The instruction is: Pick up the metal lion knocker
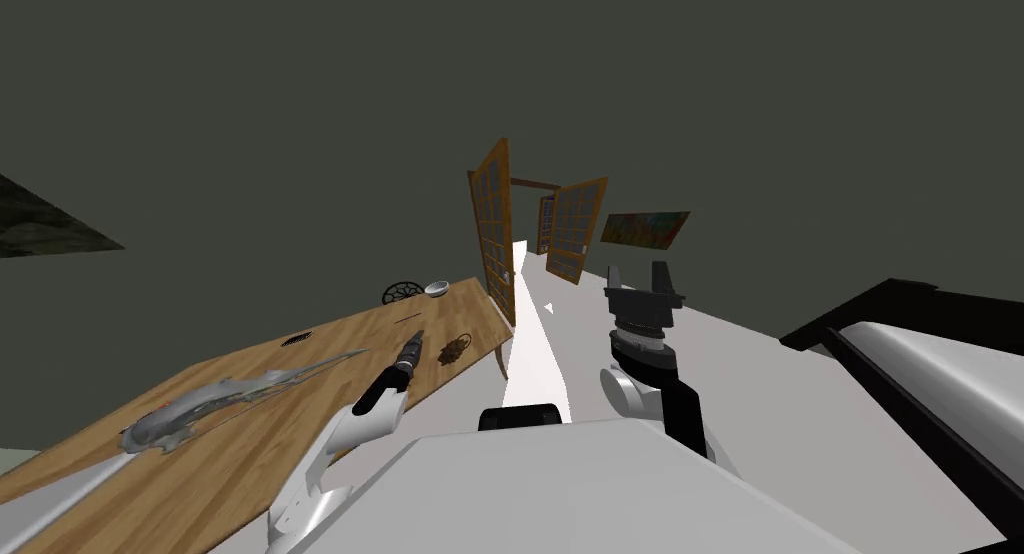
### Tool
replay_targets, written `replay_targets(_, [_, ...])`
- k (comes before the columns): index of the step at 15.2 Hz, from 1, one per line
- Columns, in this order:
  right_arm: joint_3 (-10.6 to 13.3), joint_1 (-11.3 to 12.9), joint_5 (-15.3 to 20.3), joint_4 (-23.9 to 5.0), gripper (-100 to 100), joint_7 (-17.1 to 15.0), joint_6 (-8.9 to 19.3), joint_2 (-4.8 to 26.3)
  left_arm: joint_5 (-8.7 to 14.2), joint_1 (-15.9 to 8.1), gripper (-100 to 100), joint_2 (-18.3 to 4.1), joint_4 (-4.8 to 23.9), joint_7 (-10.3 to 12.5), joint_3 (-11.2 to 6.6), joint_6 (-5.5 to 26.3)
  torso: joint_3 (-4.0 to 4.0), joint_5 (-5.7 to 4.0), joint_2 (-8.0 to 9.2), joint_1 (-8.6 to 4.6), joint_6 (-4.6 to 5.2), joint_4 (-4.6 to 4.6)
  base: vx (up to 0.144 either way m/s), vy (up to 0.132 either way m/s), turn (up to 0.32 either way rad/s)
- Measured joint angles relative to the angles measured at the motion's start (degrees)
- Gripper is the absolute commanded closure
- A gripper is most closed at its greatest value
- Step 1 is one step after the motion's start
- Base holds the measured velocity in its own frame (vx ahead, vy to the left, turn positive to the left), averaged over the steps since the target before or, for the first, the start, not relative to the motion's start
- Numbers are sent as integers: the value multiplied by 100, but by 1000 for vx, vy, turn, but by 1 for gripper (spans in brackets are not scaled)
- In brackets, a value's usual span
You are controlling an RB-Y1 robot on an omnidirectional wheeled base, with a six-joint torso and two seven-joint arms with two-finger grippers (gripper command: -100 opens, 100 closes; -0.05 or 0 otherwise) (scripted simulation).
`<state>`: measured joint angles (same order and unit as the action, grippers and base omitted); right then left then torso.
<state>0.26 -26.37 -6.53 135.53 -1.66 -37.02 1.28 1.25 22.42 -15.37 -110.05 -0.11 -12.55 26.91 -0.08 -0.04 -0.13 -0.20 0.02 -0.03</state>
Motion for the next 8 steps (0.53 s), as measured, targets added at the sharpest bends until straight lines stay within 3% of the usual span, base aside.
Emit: replay_targets(8, [0,0,0,0,0,0,0,0,138,-84,-100,48,235,50,-189,866,3,0,5,4,-3,1,35,-23,-112])
